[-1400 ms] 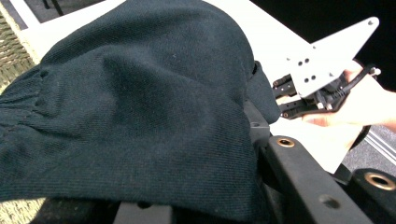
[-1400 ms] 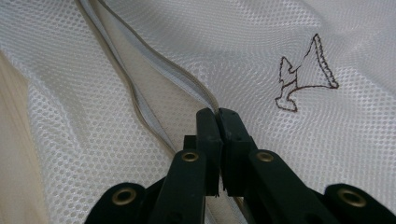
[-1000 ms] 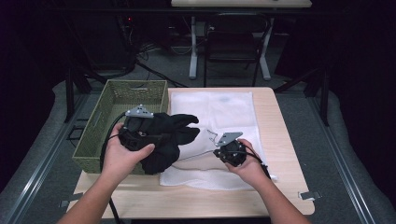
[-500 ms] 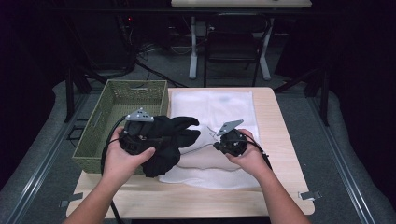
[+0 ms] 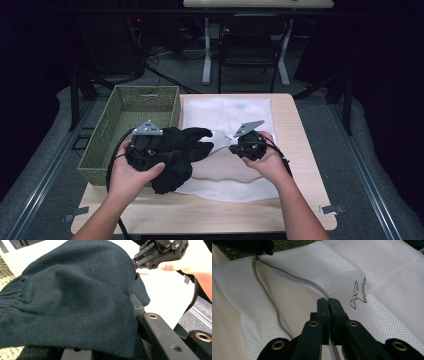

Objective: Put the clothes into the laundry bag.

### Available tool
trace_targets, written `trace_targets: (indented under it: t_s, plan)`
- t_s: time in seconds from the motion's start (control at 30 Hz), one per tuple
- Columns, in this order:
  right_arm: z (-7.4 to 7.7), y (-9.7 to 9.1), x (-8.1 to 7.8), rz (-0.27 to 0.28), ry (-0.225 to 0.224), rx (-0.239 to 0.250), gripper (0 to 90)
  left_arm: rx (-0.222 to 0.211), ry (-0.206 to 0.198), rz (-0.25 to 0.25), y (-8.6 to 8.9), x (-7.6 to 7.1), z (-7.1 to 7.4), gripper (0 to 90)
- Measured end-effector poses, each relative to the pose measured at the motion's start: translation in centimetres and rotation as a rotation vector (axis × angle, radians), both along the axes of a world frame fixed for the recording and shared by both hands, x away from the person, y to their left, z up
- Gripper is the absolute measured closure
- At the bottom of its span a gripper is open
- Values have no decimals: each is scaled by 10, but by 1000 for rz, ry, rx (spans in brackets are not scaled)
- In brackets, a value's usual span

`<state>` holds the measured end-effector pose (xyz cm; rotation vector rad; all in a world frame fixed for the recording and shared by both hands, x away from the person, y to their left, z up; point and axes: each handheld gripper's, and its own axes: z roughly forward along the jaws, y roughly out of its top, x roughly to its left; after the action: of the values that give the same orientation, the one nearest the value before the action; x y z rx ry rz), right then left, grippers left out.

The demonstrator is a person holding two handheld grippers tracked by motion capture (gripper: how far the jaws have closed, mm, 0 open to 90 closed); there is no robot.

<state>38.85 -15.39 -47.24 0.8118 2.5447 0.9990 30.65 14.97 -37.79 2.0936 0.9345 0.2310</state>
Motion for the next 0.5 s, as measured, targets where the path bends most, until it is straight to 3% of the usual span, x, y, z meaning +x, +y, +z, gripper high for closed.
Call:
trace_targets:
  t_s: [0.5]
  plan:
    - [-1,2,-4,-3,-18,2,884,-17,-13,-11,3,-11,-6,728]
